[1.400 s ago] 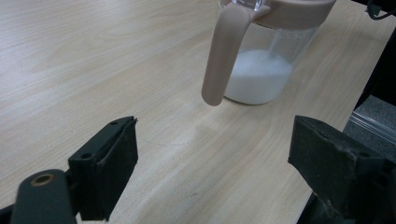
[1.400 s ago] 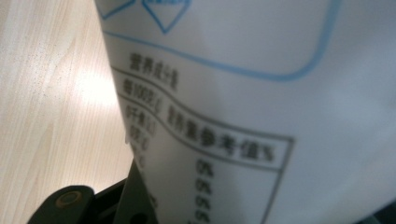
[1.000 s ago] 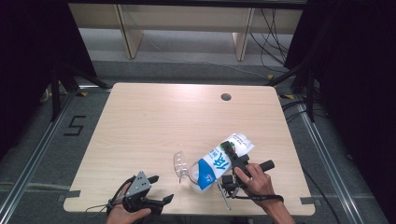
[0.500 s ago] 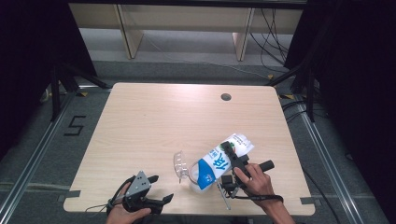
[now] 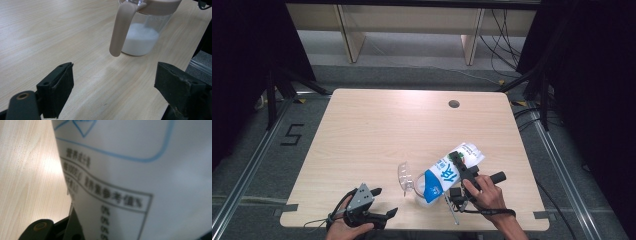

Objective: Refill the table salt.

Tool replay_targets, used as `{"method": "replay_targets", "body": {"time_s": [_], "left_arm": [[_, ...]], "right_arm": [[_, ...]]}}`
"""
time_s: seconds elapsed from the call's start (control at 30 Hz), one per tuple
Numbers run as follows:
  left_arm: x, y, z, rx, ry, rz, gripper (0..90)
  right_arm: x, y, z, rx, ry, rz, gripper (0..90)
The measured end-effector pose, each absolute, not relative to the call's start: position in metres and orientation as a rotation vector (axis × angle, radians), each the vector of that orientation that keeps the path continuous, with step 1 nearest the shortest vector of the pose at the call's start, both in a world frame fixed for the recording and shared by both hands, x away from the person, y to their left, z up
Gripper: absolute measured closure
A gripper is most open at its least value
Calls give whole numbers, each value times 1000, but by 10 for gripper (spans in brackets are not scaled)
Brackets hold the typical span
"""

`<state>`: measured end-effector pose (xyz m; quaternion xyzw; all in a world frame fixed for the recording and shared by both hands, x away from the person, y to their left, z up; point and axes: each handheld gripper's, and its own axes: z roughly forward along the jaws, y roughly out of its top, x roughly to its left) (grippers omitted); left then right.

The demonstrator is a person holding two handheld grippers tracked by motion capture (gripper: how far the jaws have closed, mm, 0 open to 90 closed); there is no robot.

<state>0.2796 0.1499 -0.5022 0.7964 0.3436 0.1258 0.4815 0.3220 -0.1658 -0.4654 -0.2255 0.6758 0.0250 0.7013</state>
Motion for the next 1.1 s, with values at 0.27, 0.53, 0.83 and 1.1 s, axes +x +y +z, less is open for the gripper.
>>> {"method": "replay_targets", "body": {"time_s": [0.27, 0.53, 0.83, 1.1], "left_arm": [[280, 150, -502, 1936, 838, 304, 151], [282, 153, -502, 1956, 817, 317, 150], [282, 152, -502, 1949, 825, 315, 151], [282, 152, -502, 1952, 820, 315, 151]], "right_arm": [[322, -165, -465, -508, 1507, 54, 665], [322, -166, -464, -509, 1502, 54, 669], [322, -166, -464, -520, 1494, 46, 676], [321, -167, -466, -477, 1507, 59, 683]]}}
